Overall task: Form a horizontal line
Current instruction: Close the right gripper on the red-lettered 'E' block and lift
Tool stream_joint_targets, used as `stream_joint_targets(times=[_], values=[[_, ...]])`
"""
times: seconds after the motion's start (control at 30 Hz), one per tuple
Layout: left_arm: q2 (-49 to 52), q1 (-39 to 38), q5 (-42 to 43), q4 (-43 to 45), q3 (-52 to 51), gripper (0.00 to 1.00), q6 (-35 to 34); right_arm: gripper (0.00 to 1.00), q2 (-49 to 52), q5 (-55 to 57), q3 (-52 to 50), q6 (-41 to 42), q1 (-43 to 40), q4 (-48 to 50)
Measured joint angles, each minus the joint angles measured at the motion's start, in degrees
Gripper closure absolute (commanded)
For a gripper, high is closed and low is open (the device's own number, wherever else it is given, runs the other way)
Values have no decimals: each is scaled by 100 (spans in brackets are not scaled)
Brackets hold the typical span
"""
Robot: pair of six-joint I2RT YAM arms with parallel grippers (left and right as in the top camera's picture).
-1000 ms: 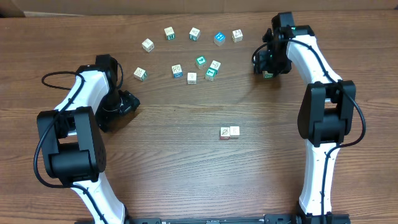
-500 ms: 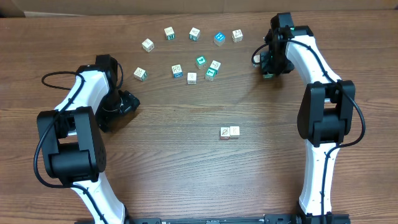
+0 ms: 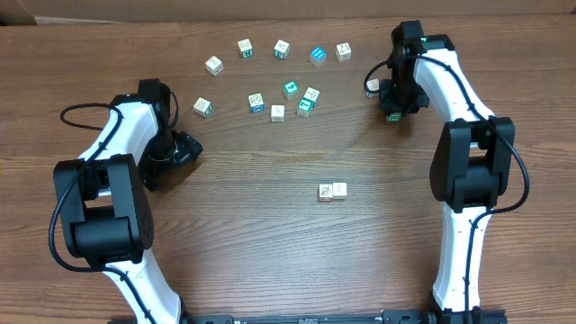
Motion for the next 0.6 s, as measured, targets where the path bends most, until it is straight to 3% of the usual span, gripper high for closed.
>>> stream_joint_targets(times=[0.27, 0.6], values=[[0, 0, 0, 2, 0, 0, 0, 88, -166, -356, 772, 372, 0, -1202], [0, 0, 0, 15, 0, 0, 2, 88, -1480, -699, 848, 960, 0, -2081]])
